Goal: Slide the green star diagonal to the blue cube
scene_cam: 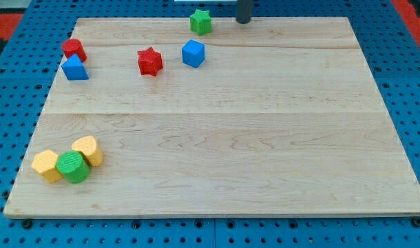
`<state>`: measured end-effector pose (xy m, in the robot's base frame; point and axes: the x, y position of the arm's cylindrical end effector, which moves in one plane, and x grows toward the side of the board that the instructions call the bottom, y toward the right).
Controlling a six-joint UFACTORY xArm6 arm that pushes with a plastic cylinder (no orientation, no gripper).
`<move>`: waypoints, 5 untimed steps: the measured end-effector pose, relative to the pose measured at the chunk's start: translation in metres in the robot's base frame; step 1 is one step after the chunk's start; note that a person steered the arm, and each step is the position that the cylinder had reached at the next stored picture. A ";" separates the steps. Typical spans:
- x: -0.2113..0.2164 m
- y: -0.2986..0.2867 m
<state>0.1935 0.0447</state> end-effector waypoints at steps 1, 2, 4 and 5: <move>0.008 -0.065; 0.052 -0.098; 0.073 -0.148; 0.039 -0.177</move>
<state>0.2327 -0.1326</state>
